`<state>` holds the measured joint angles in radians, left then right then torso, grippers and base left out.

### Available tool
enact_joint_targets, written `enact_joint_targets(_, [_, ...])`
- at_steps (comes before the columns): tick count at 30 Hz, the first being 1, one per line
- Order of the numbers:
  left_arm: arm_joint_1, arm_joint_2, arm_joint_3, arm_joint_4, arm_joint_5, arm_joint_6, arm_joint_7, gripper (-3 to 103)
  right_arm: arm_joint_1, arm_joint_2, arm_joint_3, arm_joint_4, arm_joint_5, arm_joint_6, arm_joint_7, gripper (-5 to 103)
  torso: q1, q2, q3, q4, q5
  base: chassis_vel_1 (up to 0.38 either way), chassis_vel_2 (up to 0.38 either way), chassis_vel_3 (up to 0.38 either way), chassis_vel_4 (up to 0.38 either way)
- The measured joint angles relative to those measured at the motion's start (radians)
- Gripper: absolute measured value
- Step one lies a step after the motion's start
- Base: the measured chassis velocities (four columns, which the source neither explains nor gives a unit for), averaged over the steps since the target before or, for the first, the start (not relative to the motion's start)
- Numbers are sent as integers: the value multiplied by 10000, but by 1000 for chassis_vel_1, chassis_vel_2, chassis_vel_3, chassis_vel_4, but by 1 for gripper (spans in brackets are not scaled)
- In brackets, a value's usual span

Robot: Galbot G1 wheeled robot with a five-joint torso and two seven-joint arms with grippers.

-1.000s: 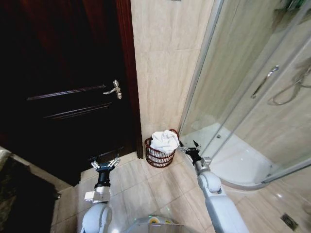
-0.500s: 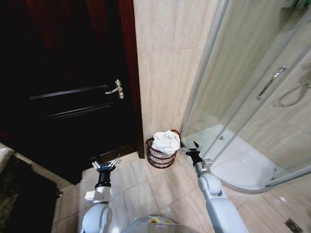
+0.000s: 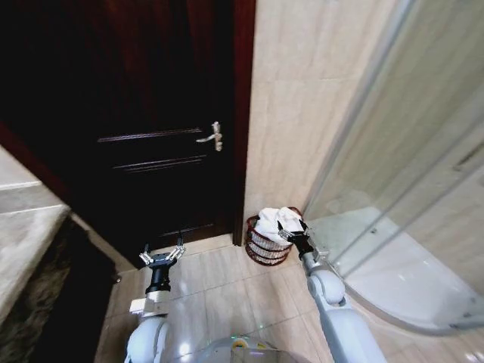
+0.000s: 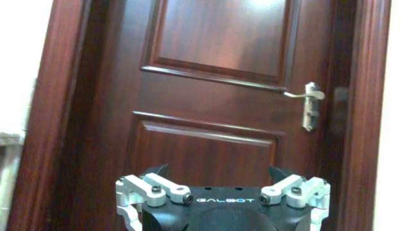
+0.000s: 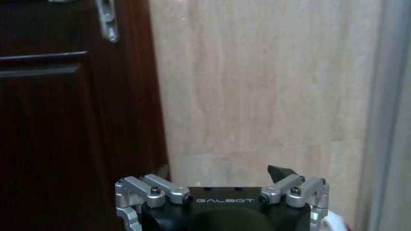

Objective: Discard the used towel into the hamper.

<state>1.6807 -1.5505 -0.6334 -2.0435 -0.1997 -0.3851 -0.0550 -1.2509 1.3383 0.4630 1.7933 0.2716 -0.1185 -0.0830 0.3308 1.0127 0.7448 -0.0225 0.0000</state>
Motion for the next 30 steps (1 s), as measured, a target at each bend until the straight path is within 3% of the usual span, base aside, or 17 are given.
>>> enact_joint_targets(5, [10,41,13,-35,-4,-3,-19,100,13,-14,29,43,39,-86,-120,100,0,0,0,-9,0,10,11,8,12])
enact_joint_targets(30, [35,-14,172,-30,39,7,-26,100,-115,-65,121,163,151,-51,-335,100,1,0,0,-5,0,-82,-81,80,81])
